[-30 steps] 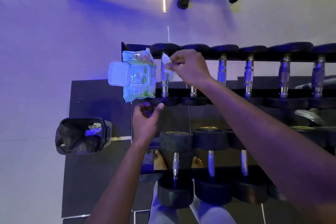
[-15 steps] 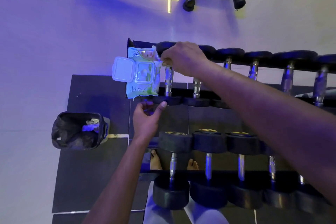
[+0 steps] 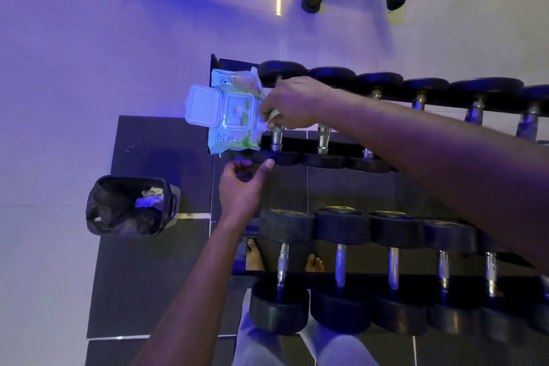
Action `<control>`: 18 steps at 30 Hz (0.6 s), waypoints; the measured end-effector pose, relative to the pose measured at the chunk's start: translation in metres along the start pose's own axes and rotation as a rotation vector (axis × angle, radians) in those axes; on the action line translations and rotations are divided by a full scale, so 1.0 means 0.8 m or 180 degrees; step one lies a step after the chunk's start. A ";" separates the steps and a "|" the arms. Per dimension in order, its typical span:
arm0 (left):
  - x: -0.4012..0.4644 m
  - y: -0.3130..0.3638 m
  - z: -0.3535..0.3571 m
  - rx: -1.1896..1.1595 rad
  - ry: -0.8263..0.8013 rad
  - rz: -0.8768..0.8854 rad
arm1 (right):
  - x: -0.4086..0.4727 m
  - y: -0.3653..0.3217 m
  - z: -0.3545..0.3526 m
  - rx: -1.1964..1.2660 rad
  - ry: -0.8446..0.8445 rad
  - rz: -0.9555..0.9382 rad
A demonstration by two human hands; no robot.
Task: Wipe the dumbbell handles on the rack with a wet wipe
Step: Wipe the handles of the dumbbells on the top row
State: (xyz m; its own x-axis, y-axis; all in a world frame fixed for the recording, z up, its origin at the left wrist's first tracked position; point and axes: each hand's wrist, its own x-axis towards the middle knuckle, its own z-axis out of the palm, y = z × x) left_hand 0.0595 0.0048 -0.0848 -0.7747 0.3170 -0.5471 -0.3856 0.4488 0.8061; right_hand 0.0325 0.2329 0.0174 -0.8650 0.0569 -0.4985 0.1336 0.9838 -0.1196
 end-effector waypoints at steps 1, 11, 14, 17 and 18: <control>0.000 -0.001 0.001 0.0001 0.0003 -0.0004 | -0.001 -0.003 0.003 0.0006 -0.0027 -0.0024; -0.012 -0.005 0.011 -0.0091 0.0004 0.0094 | -0.040 0.017 0.064 0.1967 0.0609 0.0458; -0.019 -0.013 0.026 -0.0292 -0.0032 0.0080 | -0.063 0.033 0.091 0.3029 0.1541 0.0879; -0.020 -0.014 0.050 -0.0408 0.0194 0.0057 | -0.061 0.034 0.105 0.3371 0.2169 0.1177; -0.020 -0.015 0.056 -0.0485 0.0277 0.0048 | -0.057 0.033 0.105 0.3337 0.2301 0.1200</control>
State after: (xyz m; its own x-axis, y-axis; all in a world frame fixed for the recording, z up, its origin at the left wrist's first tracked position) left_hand 0.0991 0.0318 -0.0955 -0.8190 0.2462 -0.5184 -0.4400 0.3105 0.8426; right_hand 0.1156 0.2420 -0.0350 -0.7103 0.6936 -0.1203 0.4455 0.3106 -0.8397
